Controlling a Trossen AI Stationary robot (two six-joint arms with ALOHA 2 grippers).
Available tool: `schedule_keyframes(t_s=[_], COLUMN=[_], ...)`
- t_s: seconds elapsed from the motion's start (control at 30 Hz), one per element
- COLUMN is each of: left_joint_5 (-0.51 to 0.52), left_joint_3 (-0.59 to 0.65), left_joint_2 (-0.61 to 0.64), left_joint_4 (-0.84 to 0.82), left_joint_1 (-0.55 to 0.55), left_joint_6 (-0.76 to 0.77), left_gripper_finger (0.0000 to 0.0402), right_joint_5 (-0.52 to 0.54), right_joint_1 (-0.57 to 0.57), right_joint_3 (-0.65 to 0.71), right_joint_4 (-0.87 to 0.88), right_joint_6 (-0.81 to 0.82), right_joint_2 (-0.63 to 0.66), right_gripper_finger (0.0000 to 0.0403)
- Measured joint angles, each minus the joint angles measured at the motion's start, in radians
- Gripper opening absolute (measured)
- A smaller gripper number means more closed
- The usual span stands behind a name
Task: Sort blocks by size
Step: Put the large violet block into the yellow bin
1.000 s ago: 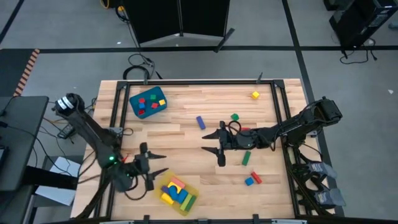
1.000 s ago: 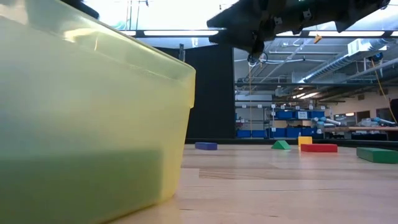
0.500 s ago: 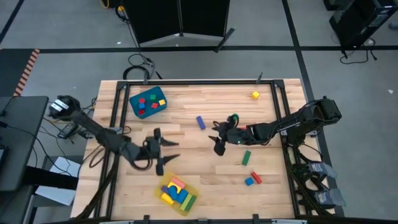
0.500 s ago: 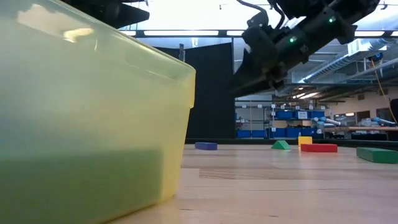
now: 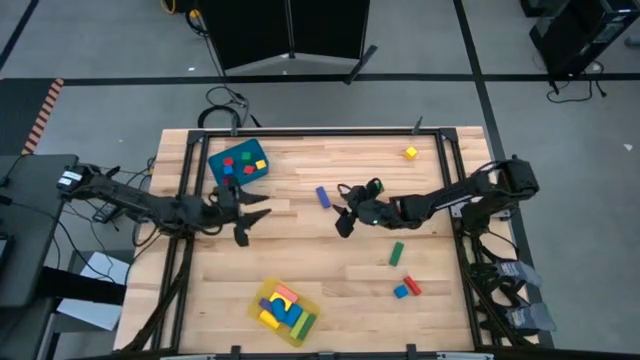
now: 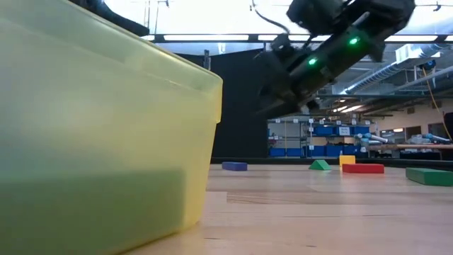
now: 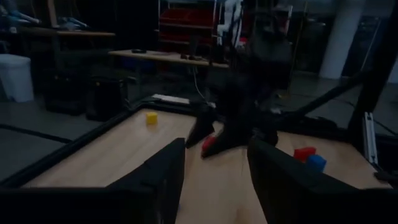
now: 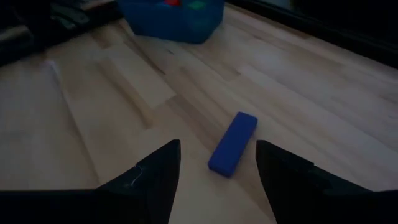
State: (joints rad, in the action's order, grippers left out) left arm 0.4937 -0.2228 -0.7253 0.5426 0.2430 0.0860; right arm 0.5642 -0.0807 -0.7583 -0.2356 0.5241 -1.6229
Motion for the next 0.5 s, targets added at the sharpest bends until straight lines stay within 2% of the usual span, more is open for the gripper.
schedule_keyframes(t_s=[0.33,0.5], left_joint_5=[-0.020,-0.045], left_joint_3=[0.018,0.018], left_joint_2=[0.068,0.068], left_joint_4=[-0.003,-0.024], left_joint_1=[-0.045,-0.054], left_joint_6=[0.019,0.053], left_gripper_finger=[0.0182,0.0182], right_joint_5=[-0.004,-0.034], right_joint_1=[0.064,0.100], right_joint_3=[-0.218,-0.357], right_joint_4=[0.037,0.239], right_joint_6=[-0.002,0.016], right_joint_2=[-0.223,-0.285], right_gripper_finger=[0.0234,0.0234])
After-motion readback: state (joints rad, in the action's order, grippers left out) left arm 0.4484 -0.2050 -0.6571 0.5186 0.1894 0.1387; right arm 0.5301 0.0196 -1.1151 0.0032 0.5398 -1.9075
